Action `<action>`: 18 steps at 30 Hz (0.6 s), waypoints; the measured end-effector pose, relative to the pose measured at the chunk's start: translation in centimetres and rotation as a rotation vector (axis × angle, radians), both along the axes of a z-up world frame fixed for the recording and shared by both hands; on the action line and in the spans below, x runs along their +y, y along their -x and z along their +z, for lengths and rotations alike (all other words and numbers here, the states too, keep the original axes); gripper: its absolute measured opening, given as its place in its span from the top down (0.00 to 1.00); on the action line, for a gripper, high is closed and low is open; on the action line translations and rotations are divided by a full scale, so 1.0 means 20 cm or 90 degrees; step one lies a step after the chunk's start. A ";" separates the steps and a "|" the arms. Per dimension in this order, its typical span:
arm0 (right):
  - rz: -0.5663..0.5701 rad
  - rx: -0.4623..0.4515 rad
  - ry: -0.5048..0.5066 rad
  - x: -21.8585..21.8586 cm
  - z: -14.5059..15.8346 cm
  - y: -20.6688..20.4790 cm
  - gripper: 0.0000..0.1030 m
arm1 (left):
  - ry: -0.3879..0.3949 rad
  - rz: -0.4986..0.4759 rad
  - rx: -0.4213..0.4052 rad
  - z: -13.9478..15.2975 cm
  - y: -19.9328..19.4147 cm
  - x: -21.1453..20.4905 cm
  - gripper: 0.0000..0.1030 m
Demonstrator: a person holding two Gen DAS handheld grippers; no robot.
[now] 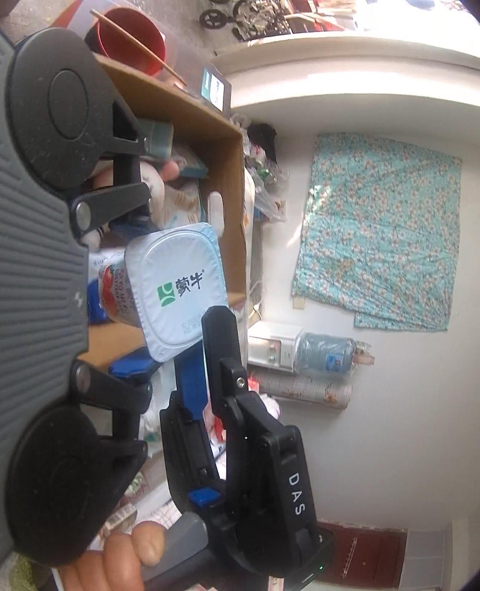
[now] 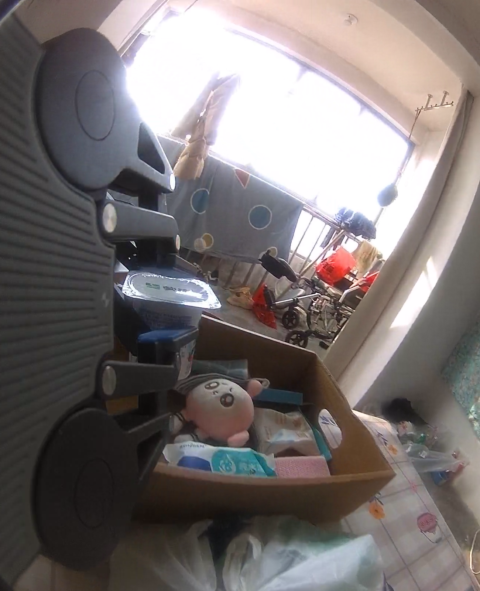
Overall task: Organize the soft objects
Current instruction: 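Carry the yogurt cup with both grippers into the box and open them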
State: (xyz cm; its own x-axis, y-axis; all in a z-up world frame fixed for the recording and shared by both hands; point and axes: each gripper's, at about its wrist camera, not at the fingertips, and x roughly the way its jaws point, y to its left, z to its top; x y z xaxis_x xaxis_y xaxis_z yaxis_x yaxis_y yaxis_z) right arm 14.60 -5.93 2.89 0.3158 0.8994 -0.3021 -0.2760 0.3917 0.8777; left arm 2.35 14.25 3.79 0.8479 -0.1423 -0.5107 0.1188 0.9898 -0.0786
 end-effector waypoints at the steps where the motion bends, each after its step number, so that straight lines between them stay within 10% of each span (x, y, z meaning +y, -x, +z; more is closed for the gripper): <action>1: 0.018 0.015 -0.001 0.08 -0.03 -0.04 0.72 | -0.004 0.016 0.013 -0.01 -0.01 0.05 0.42; 8: 0.118 0.147 0.014 0.56 -0.34 -0.25 0.72 | -0.035 0.090 0.129 -0.20 -0.14 0.34 0.42; 18: 0.141 0.260 0.125 0.69 -0.66 -0.34 0.68 | -0.030 0.089 0.188 -0.33 -0.12 0.41 0.38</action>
